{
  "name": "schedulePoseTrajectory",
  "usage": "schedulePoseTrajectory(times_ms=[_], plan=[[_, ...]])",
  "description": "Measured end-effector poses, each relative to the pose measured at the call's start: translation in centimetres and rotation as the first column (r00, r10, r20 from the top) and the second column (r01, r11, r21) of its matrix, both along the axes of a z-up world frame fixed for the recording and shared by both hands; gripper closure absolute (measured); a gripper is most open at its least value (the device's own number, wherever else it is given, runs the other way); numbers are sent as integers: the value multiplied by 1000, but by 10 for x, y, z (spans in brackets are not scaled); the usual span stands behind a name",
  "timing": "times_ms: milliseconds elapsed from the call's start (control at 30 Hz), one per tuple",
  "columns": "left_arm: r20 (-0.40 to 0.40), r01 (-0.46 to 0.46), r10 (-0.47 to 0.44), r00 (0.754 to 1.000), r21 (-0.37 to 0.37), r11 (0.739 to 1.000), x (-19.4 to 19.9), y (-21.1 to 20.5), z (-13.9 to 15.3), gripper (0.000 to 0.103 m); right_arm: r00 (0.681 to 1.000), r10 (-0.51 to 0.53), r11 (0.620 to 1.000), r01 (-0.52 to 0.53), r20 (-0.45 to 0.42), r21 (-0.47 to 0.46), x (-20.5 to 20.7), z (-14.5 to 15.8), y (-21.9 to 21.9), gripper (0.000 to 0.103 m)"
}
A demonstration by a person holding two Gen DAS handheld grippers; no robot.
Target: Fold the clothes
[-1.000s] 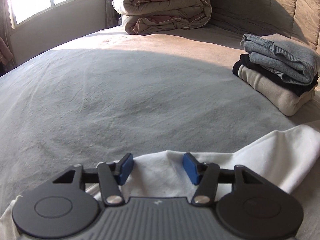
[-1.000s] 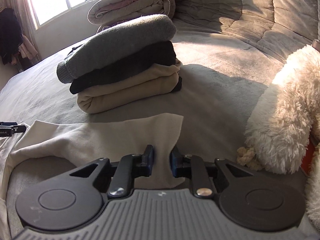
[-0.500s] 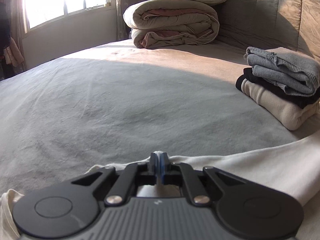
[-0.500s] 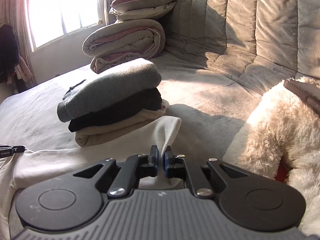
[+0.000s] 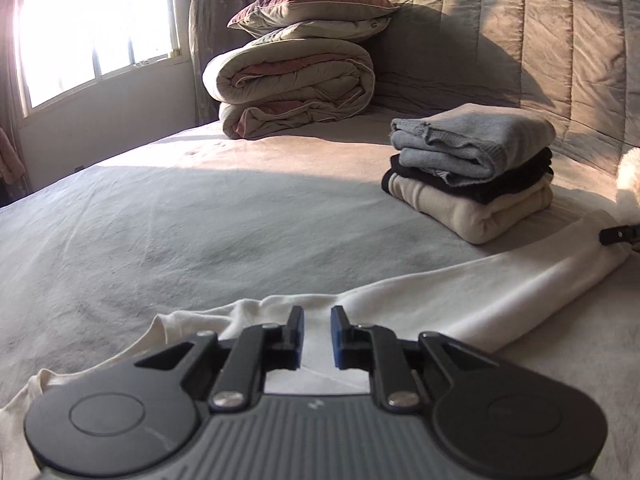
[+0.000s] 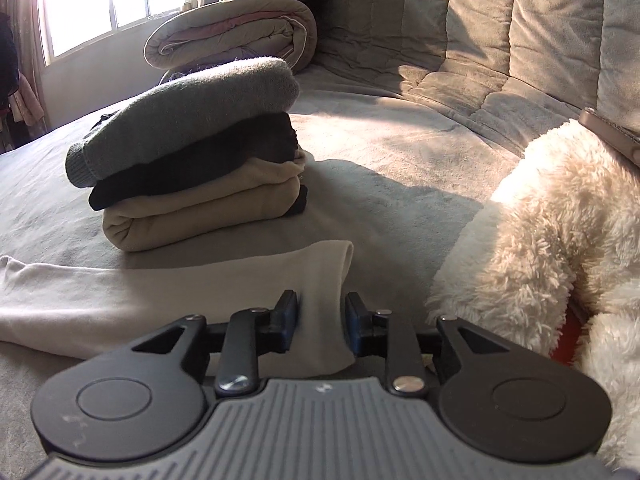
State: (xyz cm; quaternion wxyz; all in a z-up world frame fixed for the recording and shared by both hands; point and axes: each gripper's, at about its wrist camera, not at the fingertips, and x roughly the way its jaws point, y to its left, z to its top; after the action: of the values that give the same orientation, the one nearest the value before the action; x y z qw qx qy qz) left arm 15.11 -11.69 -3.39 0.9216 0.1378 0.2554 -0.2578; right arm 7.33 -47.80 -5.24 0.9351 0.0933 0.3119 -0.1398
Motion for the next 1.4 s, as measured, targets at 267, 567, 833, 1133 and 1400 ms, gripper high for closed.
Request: schedulePoseTrajectory(times_ms=[267,567,833,1133,1400], plan=[[-60,72,-64,996,148,986,-50,-19,-8,63,1000,3,999,-4,22,54,-10,11,-2,69],[-230,-107,105,967,5,994,-29,8,-24,95,994,73,988,-83,80,129,-25,27,15,69],[-554,-358,4,833,-533,767,-6,84,-62,98,863,494,635,-441,105,635,-14,5,91,64],[-615,-452,-92,783,-664,595,-3,102,-81,98,744,663,411,-460,88,787,3,-35,181,62],[-610,-429,-103,786,-657,619,0,104,-76,93,808,550,257,-402,210,879,27,-53,192,62]])
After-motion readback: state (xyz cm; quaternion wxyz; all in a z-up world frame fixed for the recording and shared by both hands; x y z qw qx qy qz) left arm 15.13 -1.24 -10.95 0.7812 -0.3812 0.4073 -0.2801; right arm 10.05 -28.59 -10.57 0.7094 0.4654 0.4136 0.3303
